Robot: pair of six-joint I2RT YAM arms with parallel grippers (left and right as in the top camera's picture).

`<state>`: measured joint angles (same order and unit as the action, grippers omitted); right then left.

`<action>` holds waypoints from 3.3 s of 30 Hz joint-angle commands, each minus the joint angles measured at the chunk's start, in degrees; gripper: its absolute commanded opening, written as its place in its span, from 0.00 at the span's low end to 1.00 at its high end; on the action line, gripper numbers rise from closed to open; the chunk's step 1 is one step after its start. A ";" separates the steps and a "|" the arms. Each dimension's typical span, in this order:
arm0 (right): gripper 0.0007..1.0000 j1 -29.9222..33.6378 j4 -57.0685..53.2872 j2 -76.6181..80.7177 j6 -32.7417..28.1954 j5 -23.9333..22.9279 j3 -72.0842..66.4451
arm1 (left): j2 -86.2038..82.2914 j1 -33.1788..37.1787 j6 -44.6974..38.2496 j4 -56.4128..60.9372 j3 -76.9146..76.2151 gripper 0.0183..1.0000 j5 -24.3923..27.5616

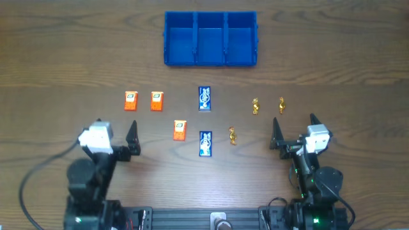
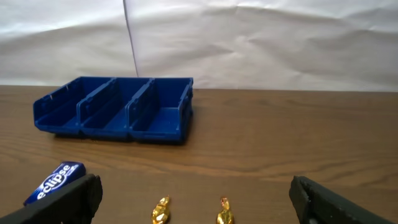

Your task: Sort Candies Into Trays

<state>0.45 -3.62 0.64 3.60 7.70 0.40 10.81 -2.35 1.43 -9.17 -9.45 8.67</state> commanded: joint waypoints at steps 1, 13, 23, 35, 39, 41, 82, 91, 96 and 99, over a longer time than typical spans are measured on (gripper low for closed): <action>1.00 -0.39 -0.52 -0.48 -0.70 -0.28 0.04 | 18.23 0.17 -1.60 -5.20 -18.75 1.00 -3.67; 1.00 -0.39 -0.52 -0.48 -0.70 -0.28 0.04 | 66.90 0.20 -4.92 -20.85 -47.76 1.00 -5.57; 1.00 -0.39 -0.52 -0.48 -0.70 -0.28 0.04 | 87.45 0.17 -5.95 -20.63 -53.16 1.00 -1.14; 1.00 -0.39 -0.52 -0.48 -0.70 -0.28 0.04 | 93.88 0.48 -7.67 -20.74 -53.16 1.00 -1.75; 1.00 -0.39 -0.52 -0.48 -0.70 -0.28 0.04 | 94.84 0.57 -7.48 -20.63 -53.16 1.00 -2.08; 1.00 -0.39 -0.52 -0.48 -0.70 -0.28 0.04 | 94.84 0.57 -7.32 -20.61 -53.16 0.98 -2.69; 1.00 -0.39 -0.52 -0.48 -0.70 -0.28 0.04 | 89.90 -11.34 6.36 -35.12 -81.02 0.30 -13.20; 1.00 -0.39 -0.52 -0.48 -0.70 -0.28 0.04 | 103.38 -20.13 10.51 -38.42 -107.97 0.32 -16.55; 1.00 -0.39 -0.55 -0.48 -0.70 -0.28 0.04 | 113.31 -20.37 11.30 -41.88 -118.46 0.32 -14.34; 1.00 -0.39 -0.52 -0.48 -0.70 -0.28 0.04 | 116.87 -20.33 13.00 -41.99 -119.84 0.33 -14.32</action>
<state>0.45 -3.64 0.58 3.60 7.73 0.40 123.17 -22.94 11.90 -50.57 -127.04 -6.07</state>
